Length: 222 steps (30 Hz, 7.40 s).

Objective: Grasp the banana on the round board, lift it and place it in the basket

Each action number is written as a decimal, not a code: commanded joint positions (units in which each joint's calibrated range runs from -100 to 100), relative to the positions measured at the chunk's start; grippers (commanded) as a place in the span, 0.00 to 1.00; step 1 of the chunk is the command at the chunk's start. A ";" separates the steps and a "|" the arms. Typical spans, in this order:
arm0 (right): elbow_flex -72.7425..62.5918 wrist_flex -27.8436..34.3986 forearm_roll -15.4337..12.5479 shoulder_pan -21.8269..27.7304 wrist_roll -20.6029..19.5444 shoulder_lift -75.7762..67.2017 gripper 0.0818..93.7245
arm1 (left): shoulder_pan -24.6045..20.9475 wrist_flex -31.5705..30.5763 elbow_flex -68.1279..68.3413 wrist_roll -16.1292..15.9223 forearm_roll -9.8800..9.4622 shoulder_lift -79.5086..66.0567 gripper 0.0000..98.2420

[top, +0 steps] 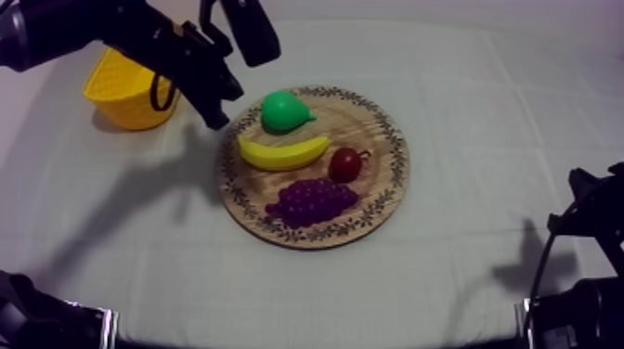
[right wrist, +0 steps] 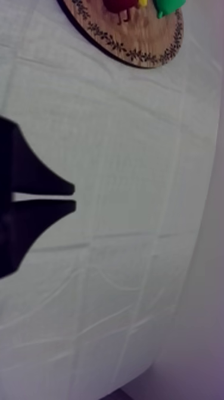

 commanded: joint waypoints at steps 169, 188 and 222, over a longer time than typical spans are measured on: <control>-0.03 0.00 0.02 0.02 0.04 -0.02 0.00 | 5.41 7.79 -14.00 11.20 -8.80 23.18 0.15; -0.03 0.00 0.02 0.02 0.04 -0.02 0.00 | 5.55 13.72 -16.89 13.54 -11.27 1.43 0.16; -0.03 0.00 0.02 0.02 0.04 -0.02 0.00 | -15.15 11.11 -10.09 11.20 -6.63 -12.24 0.15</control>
